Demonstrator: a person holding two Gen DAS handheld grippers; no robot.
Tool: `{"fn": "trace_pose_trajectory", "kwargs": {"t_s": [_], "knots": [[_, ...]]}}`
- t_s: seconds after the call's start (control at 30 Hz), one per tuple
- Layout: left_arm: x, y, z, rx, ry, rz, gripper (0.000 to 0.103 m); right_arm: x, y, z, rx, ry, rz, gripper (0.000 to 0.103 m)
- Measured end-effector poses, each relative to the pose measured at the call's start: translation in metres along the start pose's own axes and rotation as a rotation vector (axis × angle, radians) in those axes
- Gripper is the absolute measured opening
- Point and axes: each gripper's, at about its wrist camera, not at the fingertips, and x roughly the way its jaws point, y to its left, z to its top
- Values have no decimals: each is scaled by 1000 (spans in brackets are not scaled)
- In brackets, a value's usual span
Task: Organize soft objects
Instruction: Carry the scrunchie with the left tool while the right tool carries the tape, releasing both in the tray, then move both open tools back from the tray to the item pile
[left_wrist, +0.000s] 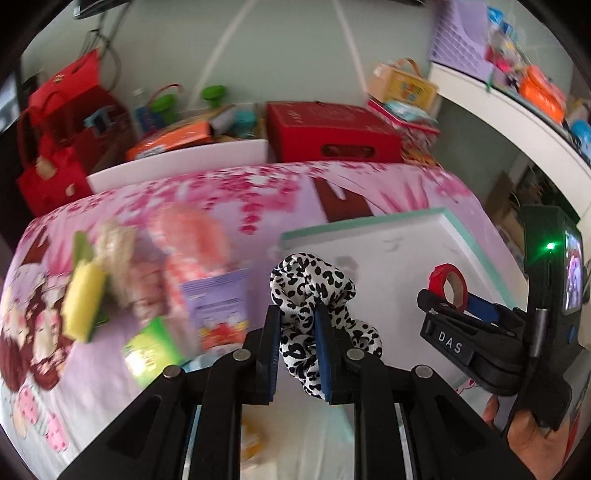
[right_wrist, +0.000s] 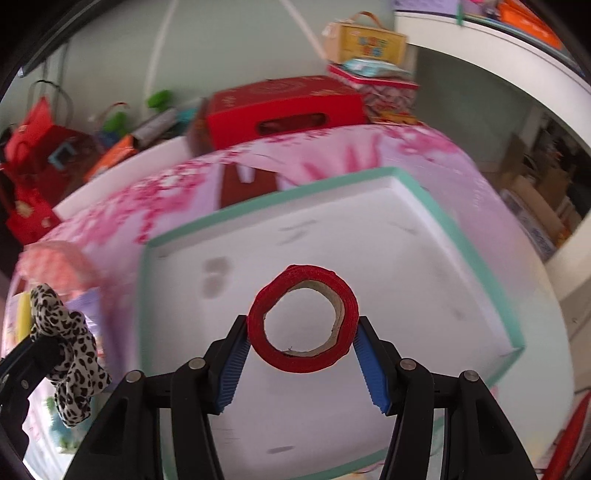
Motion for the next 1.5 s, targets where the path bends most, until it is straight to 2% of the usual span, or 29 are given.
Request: {"fn": "trace_pose_trajectory", "kwargs": {"t_s": [0.2,0.53,0.6,0.67,0.83,0.93,0.97,1.1,1.2,1.33,1.5], "knots": [[36,-33,11,53,19,-46,19,6,-21,-1,31,8,-79,60],[73,-56,21,81,20,-24,21,10,-43,-3,67,21,-164,60],[75,-54,20,68,16,-25,30,10,-47,-4,77,21,-169,60],[76,-53,20,67,14,-15,53,9,-49,-4,86,21,-165,60],[69,-45,18,41,-1,-16,57,7,-50,-3,90,13,-158,60],[63,-43,18,42,-17,-11,77,5,-50,-3,92,12,-153,62],[60,-42,18,39,-25,-11,78,5,-50,-3,95,13,-150,62],[53,-35,19,26,-38,13,81,4,-50,-3,102,11,-128,80],[50,-29,19,10,-41,32,88,3,-47,-3,92,7,-117,85],[44,-18,19,-19,-47,73,92,1,-45,-3,93,3,-92,103],[38,-2,15,-54,-40,120,97,-2,-42,-3,95,-3,-71,103]]}}
